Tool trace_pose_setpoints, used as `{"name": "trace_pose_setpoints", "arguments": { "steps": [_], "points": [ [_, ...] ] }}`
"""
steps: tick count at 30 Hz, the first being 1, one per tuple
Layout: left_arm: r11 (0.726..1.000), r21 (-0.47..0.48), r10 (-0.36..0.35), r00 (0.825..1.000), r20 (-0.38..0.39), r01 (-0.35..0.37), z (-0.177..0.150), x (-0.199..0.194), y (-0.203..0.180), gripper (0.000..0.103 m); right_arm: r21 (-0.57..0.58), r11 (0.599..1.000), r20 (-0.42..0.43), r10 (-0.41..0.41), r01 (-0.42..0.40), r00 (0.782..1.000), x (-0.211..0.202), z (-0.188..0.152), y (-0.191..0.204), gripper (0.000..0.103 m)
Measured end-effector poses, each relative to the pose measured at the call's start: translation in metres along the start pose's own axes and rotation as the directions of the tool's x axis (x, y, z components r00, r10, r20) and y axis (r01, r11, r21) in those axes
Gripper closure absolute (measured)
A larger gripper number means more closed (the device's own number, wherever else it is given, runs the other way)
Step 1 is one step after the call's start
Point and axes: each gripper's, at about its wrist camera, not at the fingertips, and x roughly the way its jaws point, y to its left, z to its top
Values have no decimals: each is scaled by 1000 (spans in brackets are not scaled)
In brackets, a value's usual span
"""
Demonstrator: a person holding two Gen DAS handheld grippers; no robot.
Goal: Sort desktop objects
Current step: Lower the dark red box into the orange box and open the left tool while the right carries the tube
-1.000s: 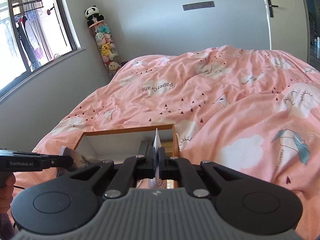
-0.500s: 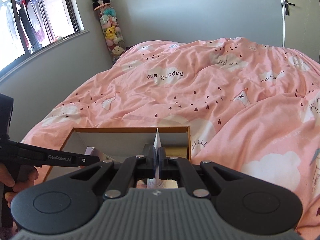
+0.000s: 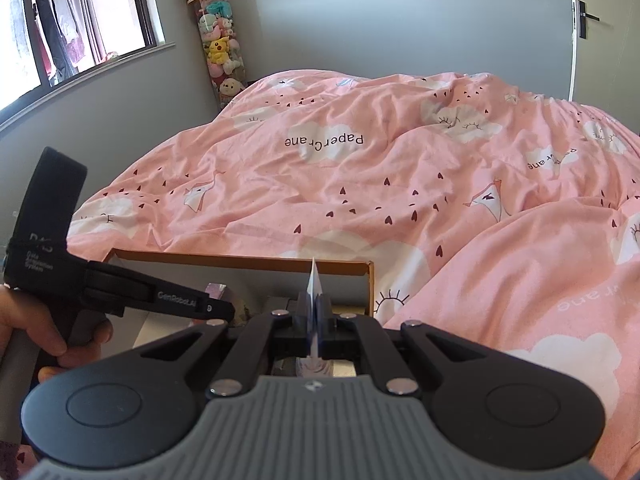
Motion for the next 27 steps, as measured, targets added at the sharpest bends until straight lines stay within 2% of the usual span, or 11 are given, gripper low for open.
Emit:
{"name": "trace_pose_setpoints", "arguments": {
  "steps": [6,12,20,24,27],
  "points": [
    [999,-40,-25,999,-21,24,6,8,-1,76,2,1000,-4,2,-2,1000,6,-1,-3,101],
    [986,-118,-124,992,-40,118,9,12,3,72,0,1000,-9,-11,11,1000,7,-5,-5,101],
    [977,-161,-147,989,-19,142,15,21,12,71,-8,1000,6,-3,3,1000,0,-3,-3,101],
    [980,-134,-146,989,-7,144,14,15,11,71,-5,1000,21,18,-18,1000,-9,2,-2,101],
    [986,-111,-120,993,20,122,13,3,12,62,13,998,36,55,-55,998,-16,9,1,101]
  ]
}}
